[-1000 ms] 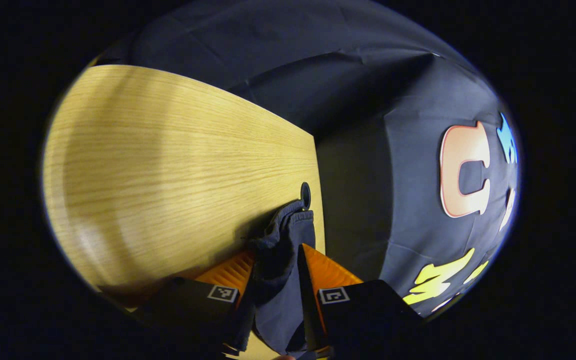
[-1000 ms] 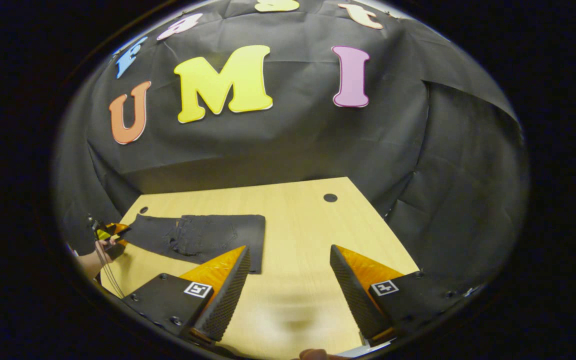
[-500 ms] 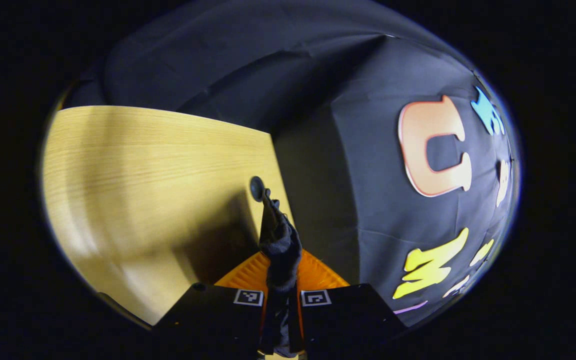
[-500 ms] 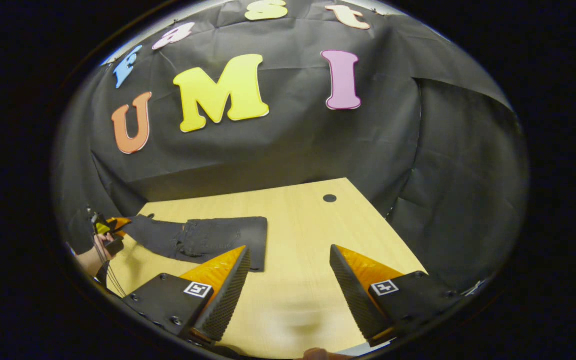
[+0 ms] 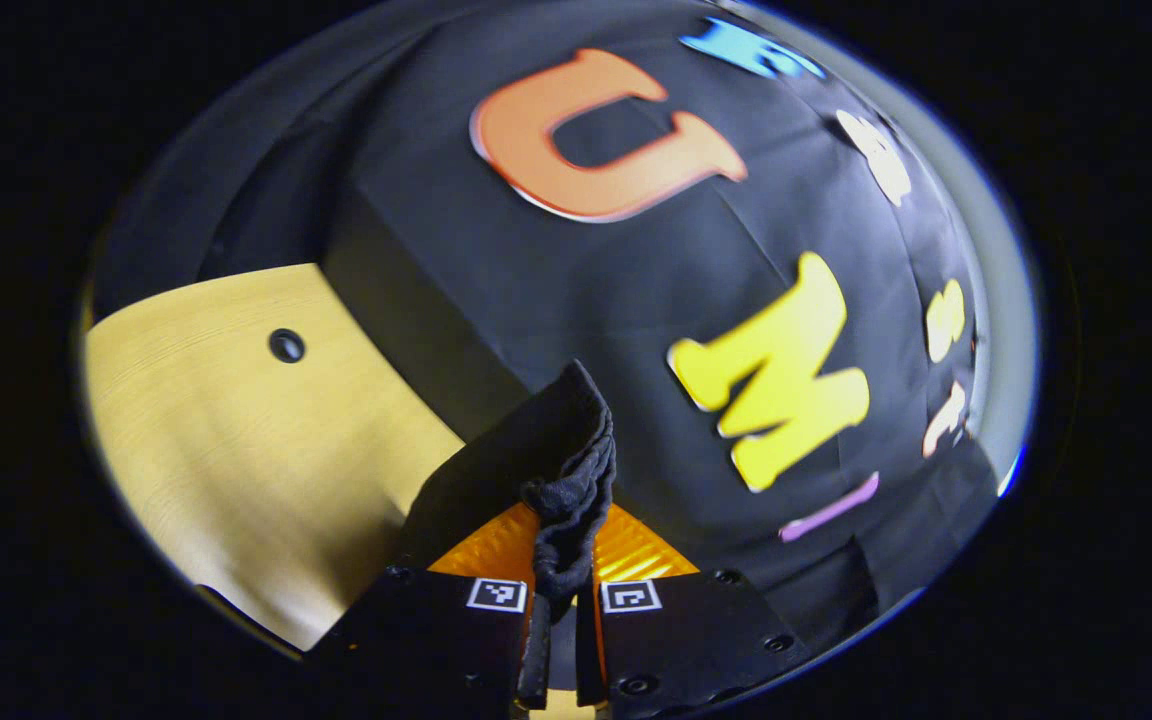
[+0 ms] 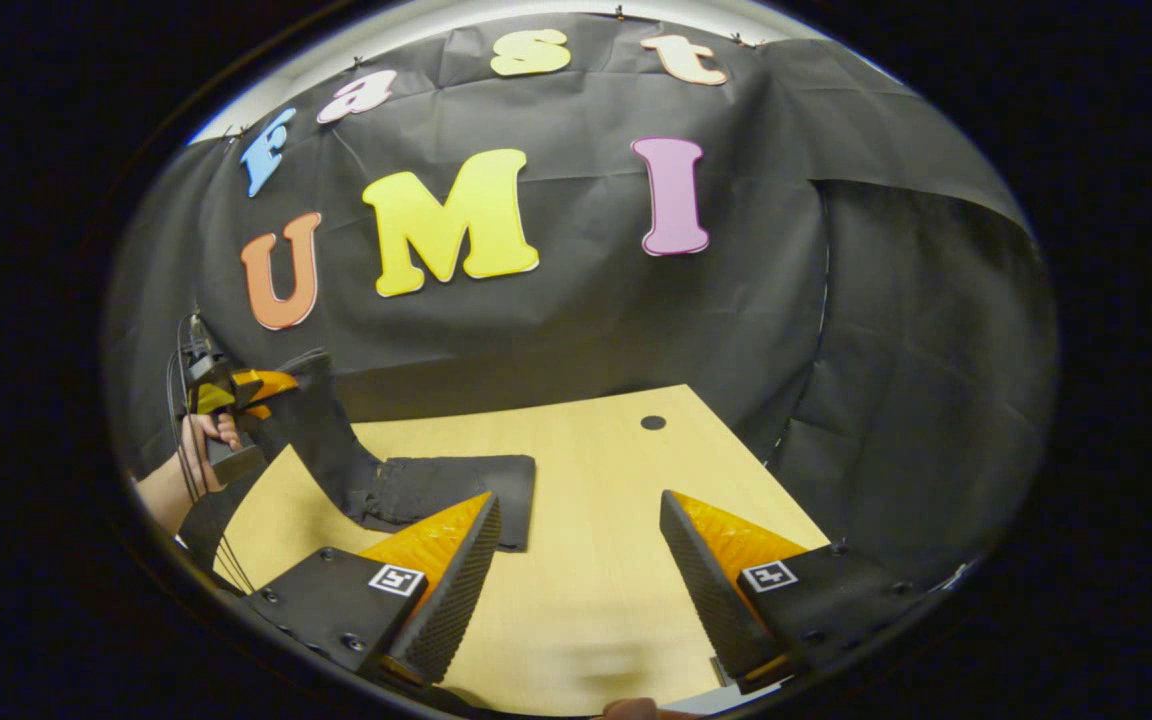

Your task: Grasp the waist and the cuffs of the jeans and fold them to make the two legs overlap; first hold the waist and fold one-third of the jeans toward the cuffs, then hold the cuffs and fold the remaining one-third in the same direction to finish folding.

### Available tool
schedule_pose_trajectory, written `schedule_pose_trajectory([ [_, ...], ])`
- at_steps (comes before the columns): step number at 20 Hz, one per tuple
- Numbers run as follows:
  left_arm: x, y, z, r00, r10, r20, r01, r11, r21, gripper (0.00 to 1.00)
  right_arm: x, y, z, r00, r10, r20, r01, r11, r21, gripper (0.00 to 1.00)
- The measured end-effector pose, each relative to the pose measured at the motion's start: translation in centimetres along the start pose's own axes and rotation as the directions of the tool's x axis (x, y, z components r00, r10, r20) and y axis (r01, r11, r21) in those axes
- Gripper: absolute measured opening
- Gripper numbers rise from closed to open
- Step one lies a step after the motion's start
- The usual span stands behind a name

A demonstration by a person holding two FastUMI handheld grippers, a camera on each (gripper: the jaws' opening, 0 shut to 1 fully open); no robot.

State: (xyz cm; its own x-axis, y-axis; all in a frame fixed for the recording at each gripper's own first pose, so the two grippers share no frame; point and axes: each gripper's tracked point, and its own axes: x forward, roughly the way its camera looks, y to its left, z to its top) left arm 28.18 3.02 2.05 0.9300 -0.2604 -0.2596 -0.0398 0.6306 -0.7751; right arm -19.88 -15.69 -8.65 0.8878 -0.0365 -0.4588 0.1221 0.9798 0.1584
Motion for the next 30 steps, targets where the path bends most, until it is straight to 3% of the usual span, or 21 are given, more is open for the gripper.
schedule_pose_trajectory([
  [3, 3.2, -4.7, -6.2, 0.998, 0.004, -0.057, 0.005, 0.986, 0.167, 0.13, -1.3, -1.3, -0.3, 0.999, -0.04, 0.006, 0.039, 0.999, 0.007, 0.94],
  [5, 5.9, -5.7, -10.1, 0.998, 0.027, -0.063, -0.007, 0.954, 0.301, 0.13, -2.2, -2.1, -0.4, 0.998, -0.063, 0.006, 0.063, 0.998, 0.002, 0.94],
  [6, 6.4, -6.4, -12.4, 0.997, 0.037, -0.061, -0.012, 0.931, 0.366, 0.14, -2.6, -2.5, -0.5, 0.997, -0.072, 0.004, 0.072, 0.997, -0.003, 0.99],
  [8, 7.3, -6.1, -16.0, 0.996, 0.049, -0.081, -0.008, 0.895, 0.446, 0.13, -3.3, -3.7, -0.3, 0.995, -0.103, 0.009, 0.104, 0.995, -0.012, 0.99],
  [9, 7.9, -5.8, -18.0, 0.993, 0.06, -0.105, -0.005, 0.888, 0.459, 0.13, -3.5, -4.2, -0.3, 0.993, -0.117, 0.009, 0.117, 0.993, -0.017, 0.94],
  [14, 9.7, -2.6, -25.9, 0.965, 0.145, -0.221, -0.028, 0.888, 0.459, 0.16, -4.0, -6.3, -0.3, 0.988, -0.156, -0.003, 0.156, 0.987, -0.041, 0.99],
  [17, 10.7, 0.0, -29.5, 0.938, 0.227, -0.261, -0.072, 0.866, 0.495, 0.2, -3.8, -6.9, -0.5, 0.987, -0.16, -0.025, 0.159, 0.986, -0.043, 0.99],
  [20, 11.1, 0.7, -29.9, 0.933, 0.26, -0.25, -0.098, 0.849, 0.519, 0.23, -3.4, -7.1, -0.2, 0.988, -0.154, -0.03, 0.152, 0.987, -0.06, 0.99],
  [21, 11.5, 0.6, -30.1, 0.932, 0.269, -0.242, -0.111, 0.848, 0.519, 0.25, -3.4, -7.2, 0.0, 0.988, -0.151, -0.025, 0.149, 0.987, -0.065, 0.94],
  [23, 11.3, 0.8, -29.5, 0.935, 0.279, -0.22, -0.123, 0.835, 0.536, 0.31, -2.9, -7.0, 0.1, 0.99, -0.139, -0.03, 0.137, 0.988, -0.067, 0.99],
  [26, 11.2, -0.6, -29.0, 0.945, 0.267, -0.187, -0.115, 0.81, 0.575, 1.0, -2.4, -6.8, 0.3, 0.992, -0.122, -0.033, 0.12, 0.99, -0.071, 0.99],
  [30, 9.8, -3.8, -28.0, 0.962, 0.199, -0.184, -0.056, 0.81, 0.584, 1.0, -1.6, -6.0, 0.8, 0.995, -0.096, -0.024, 0.095, 0.993, -0.072, 0.99],
])
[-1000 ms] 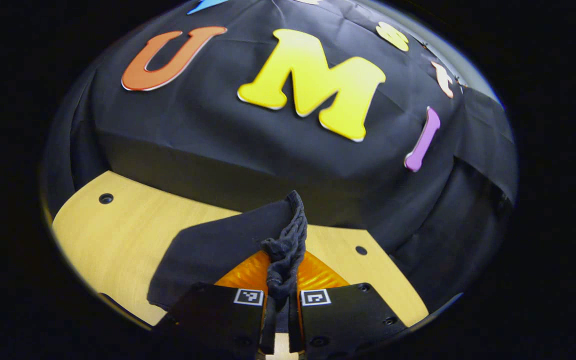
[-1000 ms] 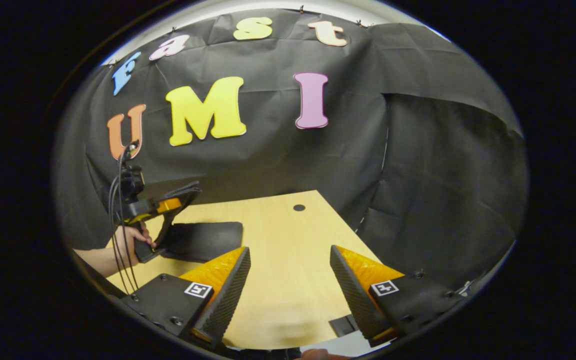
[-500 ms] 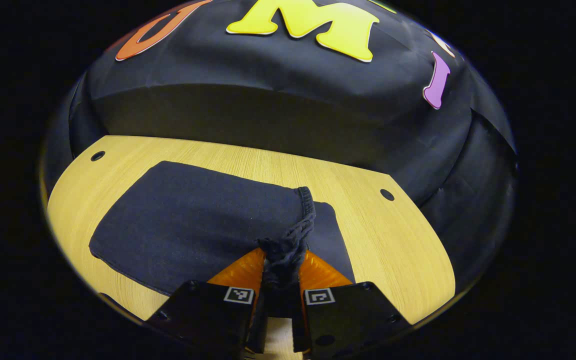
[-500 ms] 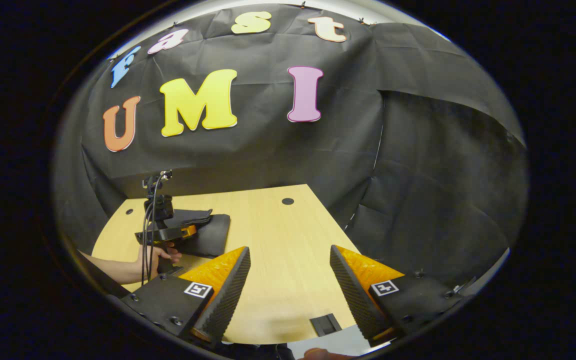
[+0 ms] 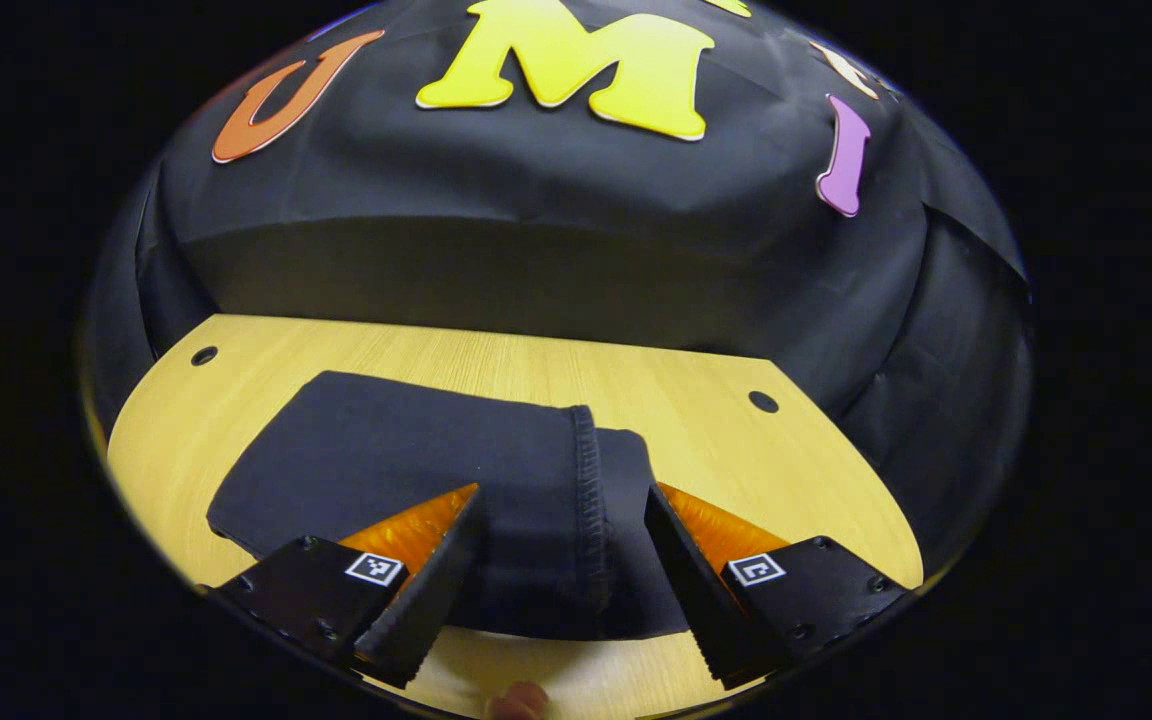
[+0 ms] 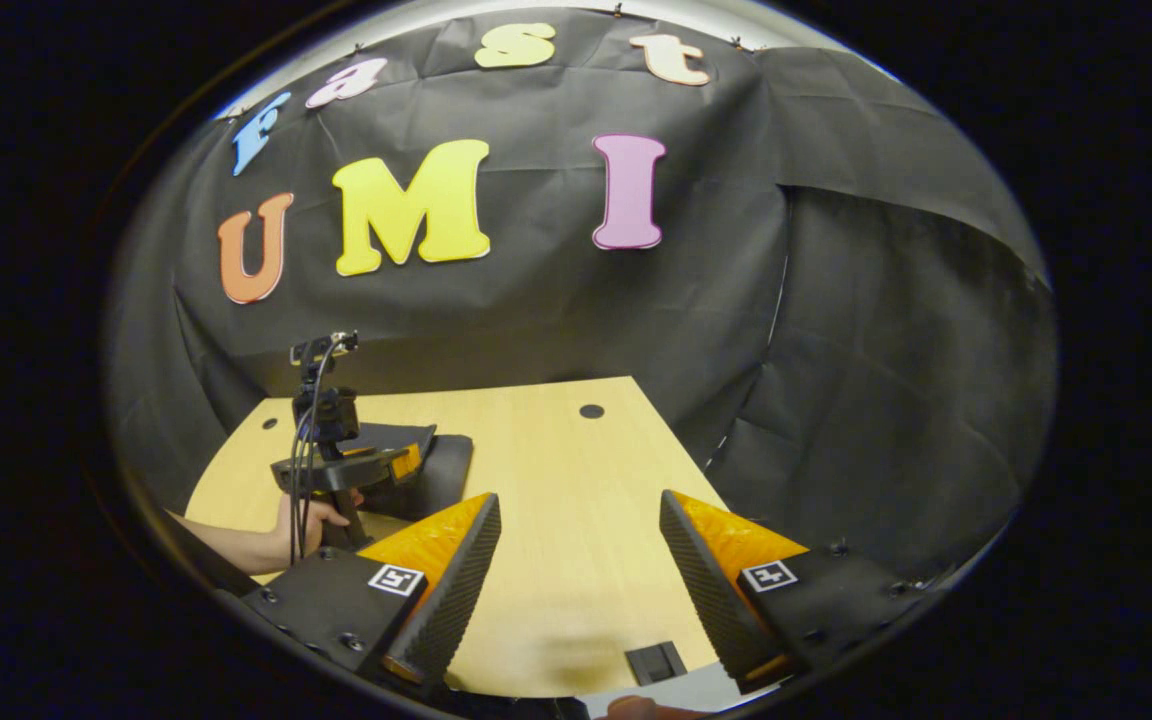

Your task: Grasp the waist and the cuffs of the jeans and fold them to make the two legs overlap; first hold the waist and fold one-third of the jeans toward the cuffs, then hold the cuffs and fold the remaining one-third in the same direction to finish folding.

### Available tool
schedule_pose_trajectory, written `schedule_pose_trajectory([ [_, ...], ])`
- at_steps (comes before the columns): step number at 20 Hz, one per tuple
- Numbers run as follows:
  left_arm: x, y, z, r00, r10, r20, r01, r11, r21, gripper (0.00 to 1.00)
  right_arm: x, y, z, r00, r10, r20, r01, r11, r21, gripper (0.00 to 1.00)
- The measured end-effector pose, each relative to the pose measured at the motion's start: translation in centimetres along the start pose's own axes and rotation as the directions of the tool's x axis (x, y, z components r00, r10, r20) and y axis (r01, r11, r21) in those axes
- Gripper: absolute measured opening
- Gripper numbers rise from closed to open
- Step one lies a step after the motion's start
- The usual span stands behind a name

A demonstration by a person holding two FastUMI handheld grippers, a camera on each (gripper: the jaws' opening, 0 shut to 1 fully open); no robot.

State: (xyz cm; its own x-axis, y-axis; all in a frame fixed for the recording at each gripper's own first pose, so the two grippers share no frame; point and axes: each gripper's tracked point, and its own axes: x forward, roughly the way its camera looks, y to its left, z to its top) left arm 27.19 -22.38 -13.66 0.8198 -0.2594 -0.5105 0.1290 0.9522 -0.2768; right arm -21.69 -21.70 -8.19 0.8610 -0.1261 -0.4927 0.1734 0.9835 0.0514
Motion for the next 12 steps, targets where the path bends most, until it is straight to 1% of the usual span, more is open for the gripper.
schedule_pose_trajectory([
  [1, -1.0, -0.5, 1.1, 1.0, -0.019, 0.023, 0.019, 1.0, 0.009, 1.0, 0.2, 0.4, 0.3, 1.0, 0.01, 0.007, -0.01, 1.0, -0.003, 0.99],
  [2, -2.3, -0.4, 2.5, 0.998, -0.017, 0.054, 0.015, 1.0, 0.022, 1.0, 0.6, 1.1, 0.7, 1.0, 0.025, 0.016, -0.025, 1.0, -0.004, 0.94],
  [3, -3.6, -0.3, 4.1, 0.996, -0.018, 0.089, 0.016, 1.0, 0.02, 1.0, 1.0, 1.9, 1.2, 0.999, 0.043, 0.023, -0.043, 0.999, -0.009, 0.99],
  [4, -5.4, -0.4, 5.8, 0.991, -0.028, 0.129, 0.026, 1.0, 0.017, 1.0, 1.3, 2.8, 1.7, 0.997, 0.068, 0.038, -0.068, 0.998, -0.012, 0.99],
  [5, -7.1, 0.0, 7.8, 0.985, -0.027, 0.172, 0.023, 0.999, 0.023, 1.0, 1.5, 3.9, 2.6, 0.994, 0.094, 0.056, -0.094, 0.995, -0.015, 0.94],
  [6, -8.7, 0.7, 9.9, 0.976, -0.022, 0.218, 0.014, 0.999, 0.034, 1.0, 2.1, 4.9, 3.5, 0.99, 0.119, 0.076, -0.118, 0.993, -0.021, 0.99],
  [7, -10.4, 1.4, 11.9, 0.964, -0.012, 0.265, 0.001, 0.999, 0.041, 1.0, 2.4, 6.1, 4.5, 0.985, 0.143, 0.101, -0.14, 0.99, -0.03, 0.99],
  [8, -12.3, 2.4, 13.9, 0.952, 0.0, 0.306, -0.012, 0.999, 0.04, 1.0, 2.8, 7.2, 5.7, 0.978, 0.165, 0.13, -0.161, 0.986, -0.042, 0.94],
  [9, -14.0, 3.3, 15.6, 0.94, 0.006, 0.342, -0.019, 0.999, 0.035, 1.0, 3.0, 8.3, 7.0, 0.97, 0.182, 0.162, -0.173, 0.983, -0.065, 0.99],
  [10, -15.8, 4.1, 17.0, 0.928, 0.022, 0.371, -0.034, 0.999, 0.026, 1.0, 3.4, 9.2, 8.3, 0.961, 0.193, 0.196, -0.179, 0.98, -0.087, 0.99],
  [11, -17.3, 5.2, 18.2, 0.918, 0.043, 0.395, -0.055, 0.998, 0.018, 1.0, 3.6, 10.3, 9.8, 0.951, 0.205, 0.231, -0.186, 0.977, -0.1, 0.99],
  [12, -19.2, 6.0, 19.6, 0.905, 0.061, 0.421, -0.074, 0.997, 0.016, 0.99, 3.5, 11.5, 11.3, 0.938, 0.219, 0.269, -0.195, 0.974, -0.111, 0.94],
])
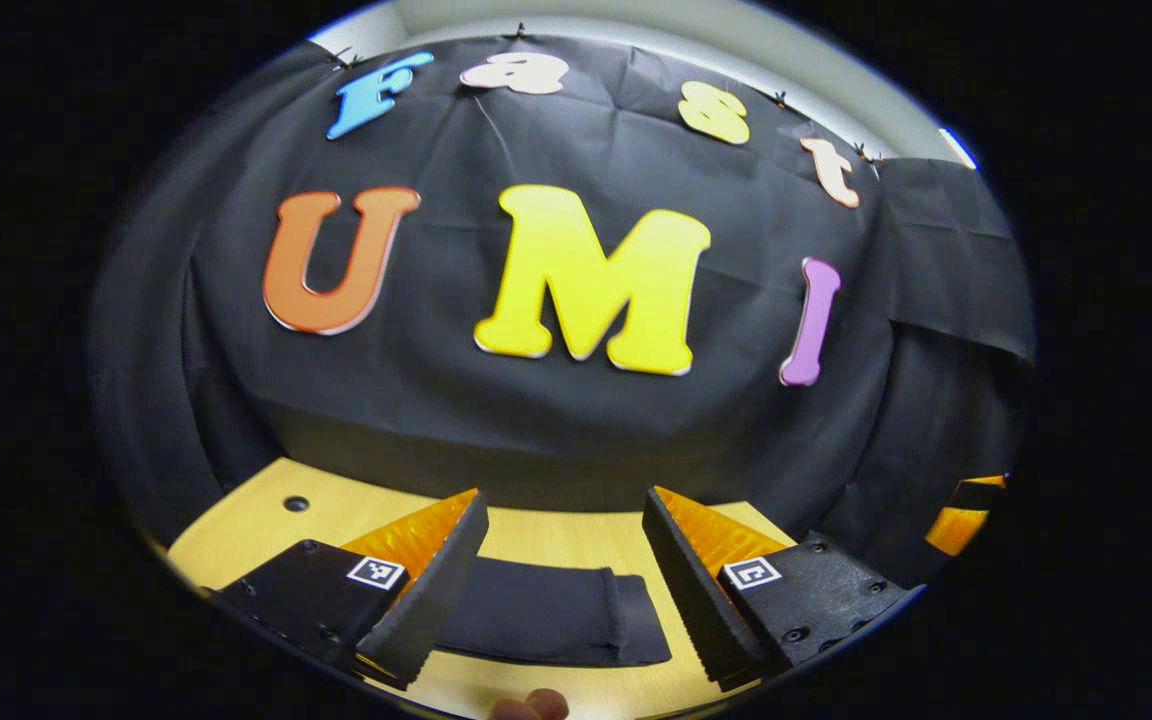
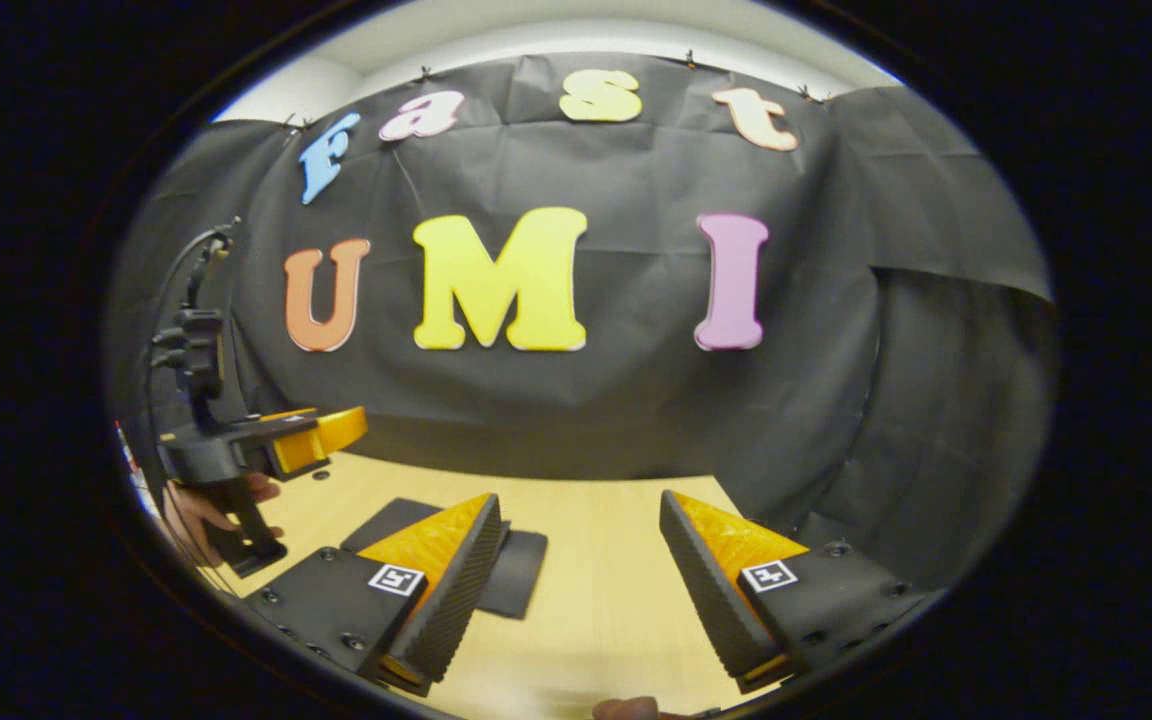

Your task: Grasp the waist and the cuffs of the jeans and fold them to make the two legs overlap; first hold the waist and fold one-third of the jeans toward the cuffs, then hold the cuffs and fold the remaining one-third in the same direction to finish folding.

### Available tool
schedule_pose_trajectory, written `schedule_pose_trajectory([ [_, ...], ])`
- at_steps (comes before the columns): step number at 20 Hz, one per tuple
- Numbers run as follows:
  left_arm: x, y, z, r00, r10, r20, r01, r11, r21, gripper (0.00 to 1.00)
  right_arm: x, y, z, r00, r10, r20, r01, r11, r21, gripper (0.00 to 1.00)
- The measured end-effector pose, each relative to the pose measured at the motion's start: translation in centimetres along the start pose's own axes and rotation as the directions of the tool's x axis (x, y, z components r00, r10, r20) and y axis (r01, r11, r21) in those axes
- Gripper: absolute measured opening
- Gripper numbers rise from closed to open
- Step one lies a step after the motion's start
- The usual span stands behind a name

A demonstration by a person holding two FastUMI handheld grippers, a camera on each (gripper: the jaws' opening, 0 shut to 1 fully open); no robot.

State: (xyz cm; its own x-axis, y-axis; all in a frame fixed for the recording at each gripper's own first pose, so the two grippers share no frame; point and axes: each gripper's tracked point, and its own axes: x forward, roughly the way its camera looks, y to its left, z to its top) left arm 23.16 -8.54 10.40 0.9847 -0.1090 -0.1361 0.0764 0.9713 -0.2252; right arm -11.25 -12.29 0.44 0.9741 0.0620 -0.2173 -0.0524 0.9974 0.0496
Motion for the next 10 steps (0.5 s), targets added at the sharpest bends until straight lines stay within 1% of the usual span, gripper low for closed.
schedule_pose_trajectory([
  [1, -1.1, 0.6, 1.8, 1.0, 0.004, 0.024, -0.005, 1.0, 0.007, 1.0, 0.4, 1.1, 1.6, 0.999, 0.018, 0.047, -0.017, 1.0, -0.002, 0.99],
  [2, -2.4, 1.2, 3.3, 0.998, 0.017, 0.053, -0.018, 1.0, 0.017, 0.99, 0.8, 2.3, 2.8, 0.996, 0.027, 0.083, -0.026, 1.0, -0.007, 0.94],
  [5, -4.8, 3.4, 6.0, 0.992, 0.06, 0.113, -0.065, 0.997, 0.042, 0.98, 0.9, 5.0, 4.5, 0.992, 0.022, 0.124, -0.021, 1.0, -0.008, 0.94],
  [6, -5.8, 4.1, 6.6, 0.989, 0.08, 0.128, -0.088, 0.995, 0.055, 0.87, 0.7, 5.9, 4.9, 0.991, 0.021, 0.134, -0.019, 1.0, -0.018, 0.94],
  [7, -6.6, 4.6, 6.9, 0.986, 0.096, 0.139, -0.107, 0.992, 0.071, 1.0, 0.4, 6.4, 5.3, 0.989, 0.018, 0.149, -0.013, 0.999, -0.031, 0.94],
  [10, -9.0, 5.3, 6.6, 0.98, 0.126, 0.154, -0.141, 0.986, 0.092, 1.0, -0.5, 8.0, 5.1, 0.985, 0.025, 0.17, -0.017, 0.998, -0.053, 0.94],
])
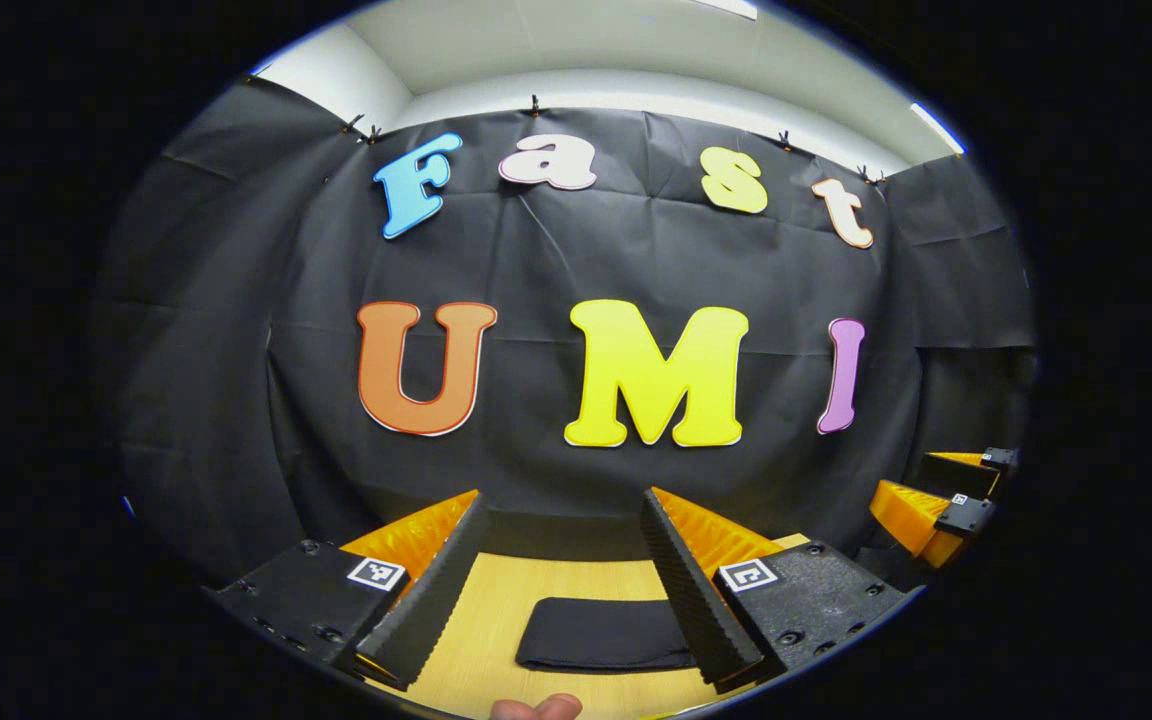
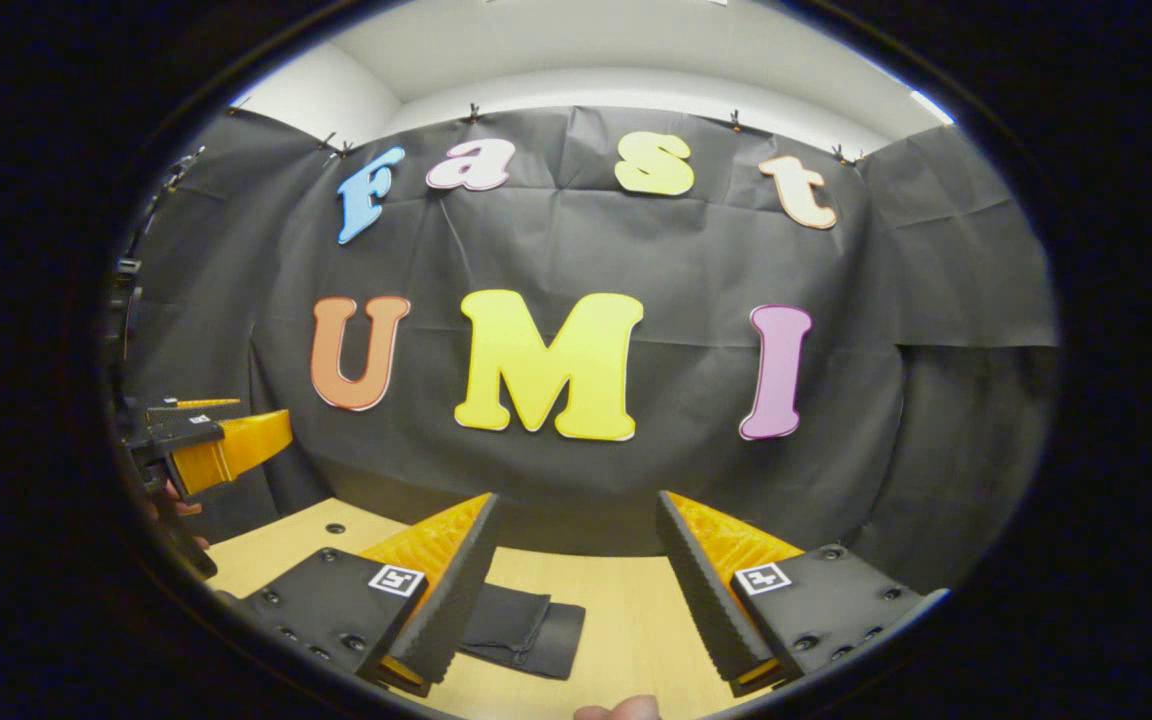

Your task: Grasp the waist and the cuffs of the jeans and fold them to make the two legs overlap; first hold the waist and fold one-third of the jeans toward the cuffs, then hold the cuffs and fold the remaining one-third in the same direction to finish folding.

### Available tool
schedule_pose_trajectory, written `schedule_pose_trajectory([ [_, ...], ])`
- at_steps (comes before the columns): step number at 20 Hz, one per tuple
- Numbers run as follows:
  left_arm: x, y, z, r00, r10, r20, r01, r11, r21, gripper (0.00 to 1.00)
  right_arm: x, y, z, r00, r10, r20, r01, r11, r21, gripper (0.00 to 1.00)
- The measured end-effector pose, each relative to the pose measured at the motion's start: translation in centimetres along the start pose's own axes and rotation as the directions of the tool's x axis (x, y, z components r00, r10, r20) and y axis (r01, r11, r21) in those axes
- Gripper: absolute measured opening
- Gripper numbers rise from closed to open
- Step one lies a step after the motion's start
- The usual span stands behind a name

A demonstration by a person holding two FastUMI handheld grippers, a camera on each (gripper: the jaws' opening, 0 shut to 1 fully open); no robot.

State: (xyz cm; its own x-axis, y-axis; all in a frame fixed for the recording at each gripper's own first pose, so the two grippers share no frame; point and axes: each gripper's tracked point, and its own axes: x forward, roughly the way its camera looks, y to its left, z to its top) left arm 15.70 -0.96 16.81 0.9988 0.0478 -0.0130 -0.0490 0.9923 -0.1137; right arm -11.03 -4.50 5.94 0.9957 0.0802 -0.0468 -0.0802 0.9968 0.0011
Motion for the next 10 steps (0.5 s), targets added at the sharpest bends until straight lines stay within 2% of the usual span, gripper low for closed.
schedule_pose_trajectory([
  [2, -0.7, 0.2, -0.4, 1.0, 0.008, -0.007, -0.008, 1.0, 0.006, 0.87, -0.5, 0.7, -0.1, 1.0, -0.006, -0.002, 0.006, 1.0, -0.005, 0.94],
  [3, -1.0, 0.4, -0.6, 1.0, 0.018, -0.015, -0.018, 1.0, 0.005, 1.0, -0.8, 1.1, -0.1, 1.0, -0.009, -0.001, 0.009, 1.0, 0.004, 0.94],
  [4, -1.2, 0.5, -0.7, 0.999, 0.025, -0.022, -0.025, 1.0, -0.002, 0.87, -1.0, 1.6, 0.0, 1.0, -0.008, 0.003, 0.008, 1.0, 0.011, 0.96],
  [6, -1.4, 0.6, -0.8, 0.999, 0.025, -0.022, -0.026, 0.999, -0.022, 0.87, -1.3, 2.3, -0.1, 1.0, -0.005, 0.007, 0.005, 1.0, 0.011, 0.99],
  [7, -1.5, 0.6, -0.7, 0.999, 0.025, -0.023, -0.026, 0.999, -0.027, 1.0, -1.4, 2.6, -0.1, 1.0, -0.001, 0.004, 0.001, 1.0, 0.008, 0.97],
  [8, -1.4, 0.6, -0.5, 1.0, 0.024, -0.018, -0.025, 0.999, -0.027, 0.88, -1.5, 2.8, -0.1, 1.0, 0.001, 0.006, -0.001, 1.0, 0.006, 0.96],
  [9, -1.4, 0.8, -0.5, 1.0, 0.023, -0.017, -0.023, 0.999, -0.023, 0.98, -1.5, 2.6, 0.1, 1.0, -0.006, 0.009, 0.006, 1.0, 0.007, 0.94],
  [10, -1.3, 0.8, -0.4, 1.0, 0.021, -0.014, -0.022, 1.0, -0.02, 0.98, -1.4, 2.4, 0.3, 1.0, -0.016, 0.016, 0.016, 1.0, 0.01, 0.94],
])
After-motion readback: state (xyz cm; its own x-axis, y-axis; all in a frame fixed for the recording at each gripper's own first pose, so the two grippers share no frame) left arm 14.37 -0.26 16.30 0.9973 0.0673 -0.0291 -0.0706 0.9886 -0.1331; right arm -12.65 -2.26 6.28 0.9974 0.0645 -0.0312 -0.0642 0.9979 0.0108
